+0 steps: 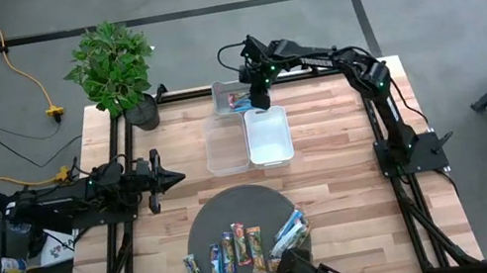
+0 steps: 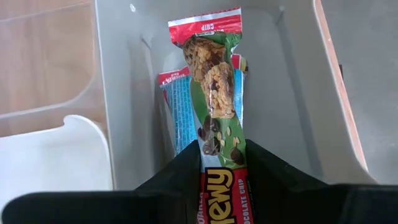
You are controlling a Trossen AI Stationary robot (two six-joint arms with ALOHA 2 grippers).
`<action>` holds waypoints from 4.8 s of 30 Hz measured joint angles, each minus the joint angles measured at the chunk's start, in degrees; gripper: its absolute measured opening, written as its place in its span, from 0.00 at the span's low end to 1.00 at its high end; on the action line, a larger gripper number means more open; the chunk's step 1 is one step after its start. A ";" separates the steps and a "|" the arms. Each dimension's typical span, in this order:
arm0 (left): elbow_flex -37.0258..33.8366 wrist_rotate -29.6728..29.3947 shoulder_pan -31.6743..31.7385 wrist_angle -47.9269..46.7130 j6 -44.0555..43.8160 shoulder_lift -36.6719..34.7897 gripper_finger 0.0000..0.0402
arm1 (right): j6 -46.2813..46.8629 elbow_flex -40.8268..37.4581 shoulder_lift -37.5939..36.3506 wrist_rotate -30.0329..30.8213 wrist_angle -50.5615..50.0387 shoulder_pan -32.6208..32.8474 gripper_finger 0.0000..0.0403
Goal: Pick and place Granola Bars by type
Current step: Put the red granola bar into the gray bin, then put the yellow granola bar into the transparent bin
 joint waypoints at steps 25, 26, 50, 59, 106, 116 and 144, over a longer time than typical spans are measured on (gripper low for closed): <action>0.00 0.00 -0.01 0.00 0.00 0.00 0.00 | 0.09 4.60 -0.11 1.72 -3.84 1.26 0.38; 0.02 -0.01 -0.01 0.00 0.00 0.00 0.00 | 0.17 5.89 -0.11 1.74 -4.61 1.43 0.38; 0.01 -0.01 0.01 0.00 0.00 0.02 0.00 | 5.54 28.09 -10.24 9.88 -35.36 14.57 0.50; 0.00 -0.02 0.00 0.00 -0.01 0.02 0.00 | 11.25 28.01 -12.03 9.95 -40.89 25.44 0.51; 0.01 -0.02 -0.01 0.00 0.00 0.02 0.00 | 30.82 -15.29 -11.50 14.73 -5.24 64.04 0.51; 0.02 -0.02 0.00 0.00 0.00 0.01 0.00 | 28.58 -16.96 -11.50 16.53 -2.83 64.01 0.51; 0.00 -0.02 0.00 0.00 0.00 0.00 0.00 | 26.04 -16.90 -8.44 13.78 0.42 64.38 0.51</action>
